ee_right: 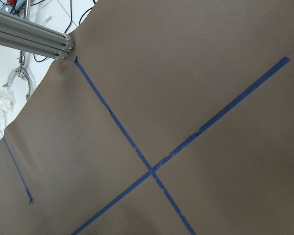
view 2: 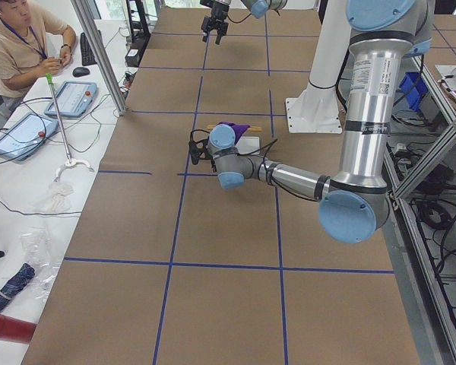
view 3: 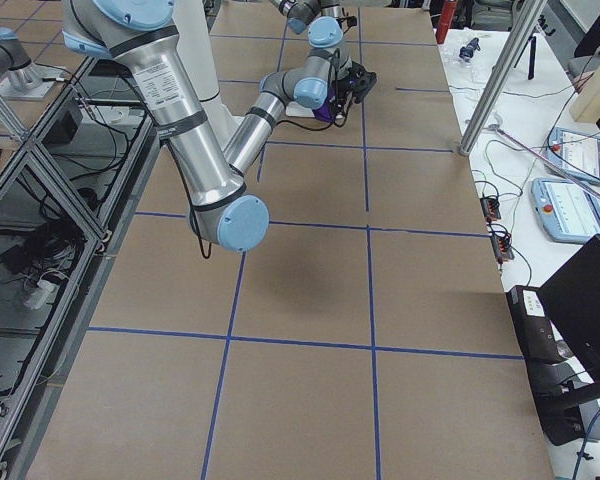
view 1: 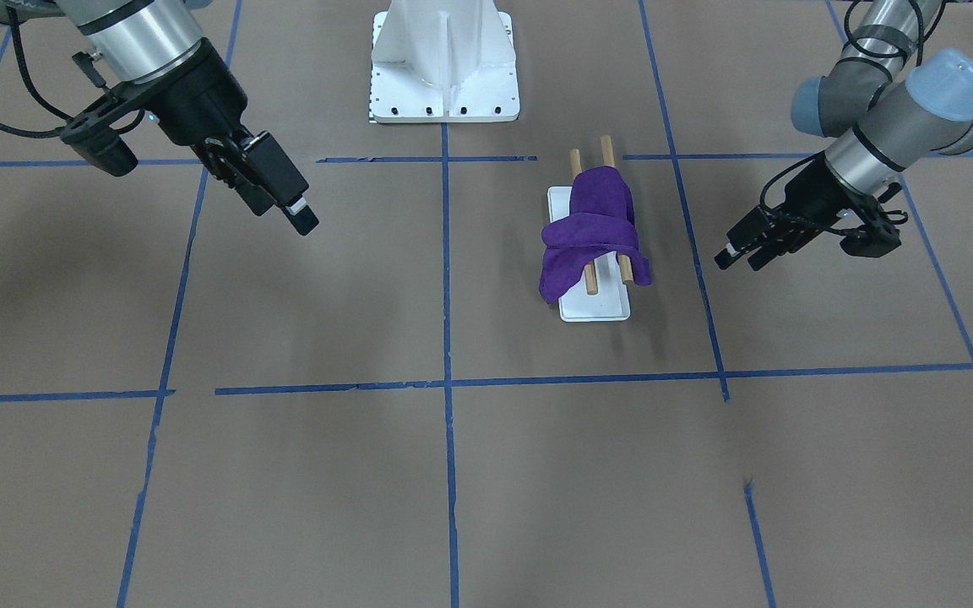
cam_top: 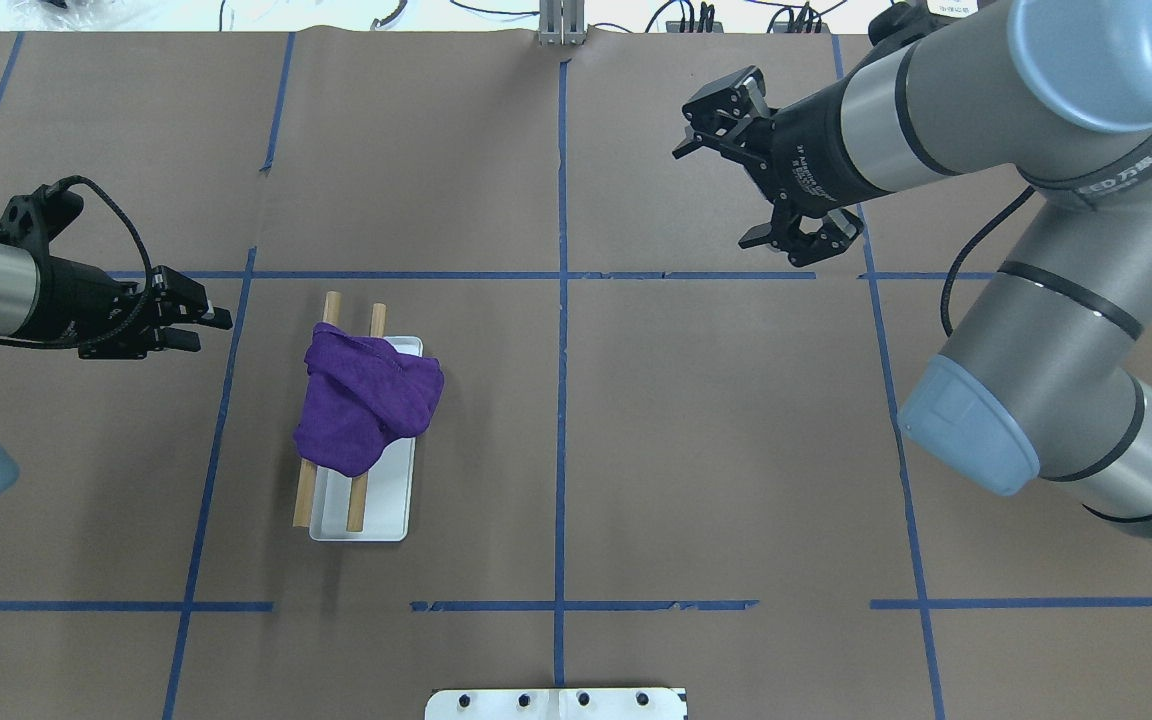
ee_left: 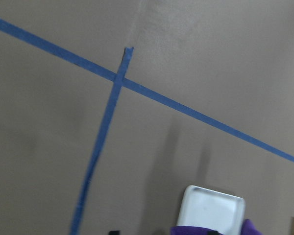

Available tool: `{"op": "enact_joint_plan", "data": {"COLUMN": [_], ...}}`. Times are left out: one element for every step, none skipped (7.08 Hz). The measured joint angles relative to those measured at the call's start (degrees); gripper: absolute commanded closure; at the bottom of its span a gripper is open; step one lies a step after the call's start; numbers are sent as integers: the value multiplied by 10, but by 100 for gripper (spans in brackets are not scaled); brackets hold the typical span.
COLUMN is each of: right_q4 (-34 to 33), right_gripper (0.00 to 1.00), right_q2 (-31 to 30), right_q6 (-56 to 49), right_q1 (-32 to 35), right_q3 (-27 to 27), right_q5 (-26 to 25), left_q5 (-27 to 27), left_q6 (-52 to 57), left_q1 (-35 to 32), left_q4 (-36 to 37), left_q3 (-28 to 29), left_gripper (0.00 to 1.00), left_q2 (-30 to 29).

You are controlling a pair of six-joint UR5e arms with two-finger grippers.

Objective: Hang towel on rack

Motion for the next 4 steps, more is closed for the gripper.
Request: {"op": "enact_joint_plan", "data": {"right_q4": [-2,-8,-26,-72], "right_gripper": [0,0,0,0], "right_q2": [-48,-99,-141,-173], "right_q6": [-93,-210,-346,-511], "right_q1": [13,46,100,167], "right_q3": [1,1,-1,-5], "right_q5": [3,18,53,91], "left_q5": [-1,-2,-3,-6], "left_q6": [140,274,399,526], "left_q1": [-36,-81,-131,-188], "left_q4": [6,26,64,121], "left_q3": [7,17,22,19], "left_gripper": [0,0,0,0], "left_q2": [27,43,50,54]}}
